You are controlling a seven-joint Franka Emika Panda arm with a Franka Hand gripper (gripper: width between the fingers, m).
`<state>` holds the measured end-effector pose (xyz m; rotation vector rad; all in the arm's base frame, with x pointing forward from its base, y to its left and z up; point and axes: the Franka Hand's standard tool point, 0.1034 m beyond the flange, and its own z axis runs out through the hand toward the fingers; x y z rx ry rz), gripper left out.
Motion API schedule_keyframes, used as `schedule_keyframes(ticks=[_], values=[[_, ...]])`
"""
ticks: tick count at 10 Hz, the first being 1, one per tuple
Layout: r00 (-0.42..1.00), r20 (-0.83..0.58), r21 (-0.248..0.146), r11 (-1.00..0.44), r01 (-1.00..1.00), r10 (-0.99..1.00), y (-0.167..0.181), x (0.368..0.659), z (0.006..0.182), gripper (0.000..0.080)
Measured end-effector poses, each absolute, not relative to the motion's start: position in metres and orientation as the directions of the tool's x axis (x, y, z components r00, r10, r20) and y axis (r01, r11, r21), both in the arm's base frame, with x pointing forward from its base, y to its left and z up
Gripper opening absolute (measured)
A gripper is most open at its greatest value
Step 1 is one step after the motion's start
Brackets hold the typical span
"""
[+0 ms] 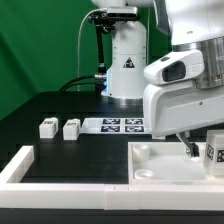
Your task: Assemble one leg
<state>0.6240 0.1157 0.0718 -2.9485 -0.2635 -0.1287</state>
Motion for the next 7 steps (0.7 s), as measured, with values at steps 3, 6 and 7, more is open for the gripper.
schedule_keyframes(ticks=[3, 6, 7], values=[[0.981, 0.101, -0.169, -0.969, 0.183, 0.167, 0.1156, 0.624, 0.0718, 0.0291], [0.997, 0.075, -0.188, -0.982, 0.032, 0.018, 0.1146, 0.6242, 0.0716, 0.0291], [0.983, 0.037, -0.212, -0.963, -0.169, -0.181, 0.1118, 0.625, 0.0715, 0.0291]])
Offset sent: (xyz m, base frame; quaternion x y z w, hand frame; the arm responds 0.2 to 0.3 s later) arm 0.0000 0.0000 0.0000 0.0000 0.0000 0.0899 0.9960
